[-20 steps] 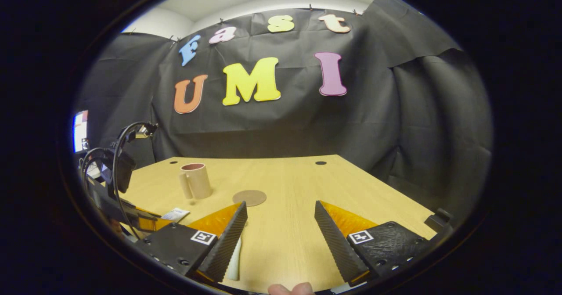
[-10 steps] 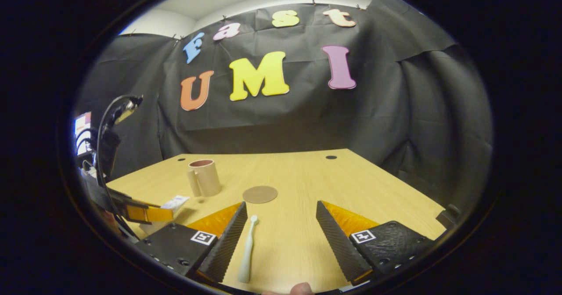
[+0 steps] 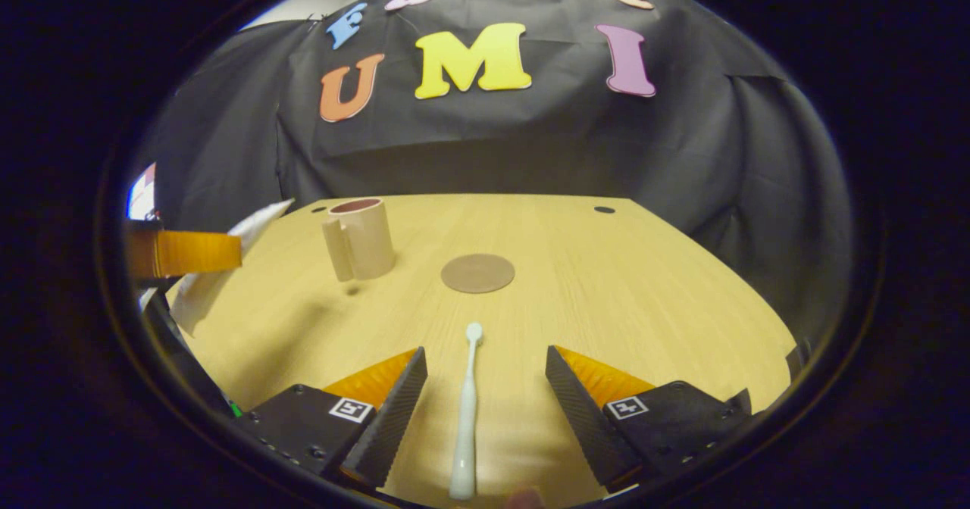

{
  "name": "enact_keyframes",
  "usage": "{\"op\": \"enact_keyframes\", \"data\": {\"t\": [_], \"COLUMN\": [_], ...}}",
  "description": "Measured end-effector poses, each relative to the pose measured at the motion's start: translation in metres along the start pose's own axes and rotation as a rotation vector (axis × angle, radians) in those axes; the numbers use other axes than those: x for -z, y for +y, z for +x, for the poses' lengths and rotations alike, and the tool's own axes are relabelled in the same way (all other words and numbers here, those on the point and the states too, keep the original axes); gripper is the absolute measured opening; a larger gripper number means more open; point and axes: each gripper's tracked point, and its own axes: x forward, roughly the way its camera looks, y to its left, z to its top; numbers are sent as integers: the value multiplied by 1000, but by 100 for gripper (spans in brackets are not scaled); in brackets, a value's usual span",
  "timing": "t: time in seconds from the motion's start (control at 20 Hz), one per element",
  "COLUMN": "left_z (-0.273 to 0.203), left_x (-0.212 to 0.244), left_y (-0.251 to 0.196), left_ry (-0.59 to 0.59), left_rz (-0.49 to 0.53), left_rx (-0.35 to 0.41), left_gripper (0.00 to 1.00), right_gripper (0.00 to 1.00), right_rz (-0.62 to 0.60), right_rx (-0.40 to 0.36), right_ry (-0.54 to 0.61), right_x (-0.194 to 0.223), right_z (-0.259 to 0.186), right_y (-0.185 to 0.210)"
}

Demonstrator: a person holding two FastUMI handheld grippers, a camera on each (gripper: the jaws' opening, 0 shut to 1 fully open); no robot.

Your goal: Put the toothbrush and toothpaste on the desktop into the cup, then pick up the cup and place it on the coaster on the desktop.

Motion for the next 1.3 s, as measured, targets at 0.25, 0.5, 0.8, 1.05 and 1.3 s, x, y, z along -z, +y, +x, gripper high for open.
{"op": "enact_keyframes", "data": {"t": [0.25,0.5,0.8,1.05,1.3], "left_z": [-4,-6,-7,-3,15], "left_x": [-29,-43,-55,-65,-88], "left_y": [9,13,18,20,17], "left_ry": [-70,-99,-129,-163,-232], "left_rz": [-2,11,-16,-25,-54], "left_rx": [-4,0,7,12,27], "left_gripper": [37,41,41,41,40], "right_gripper": [79,51,0,0,0], "right_rz": [6,25,92,92,120], "right_rx": [33,45,-31,-65,-87], "right_ry": [47,106,129,107,6], "right_x": [-1,7,9,-4,-40], "right_z": [16,25,27,21,7], "right_y": [0,4,14,10,1]}}
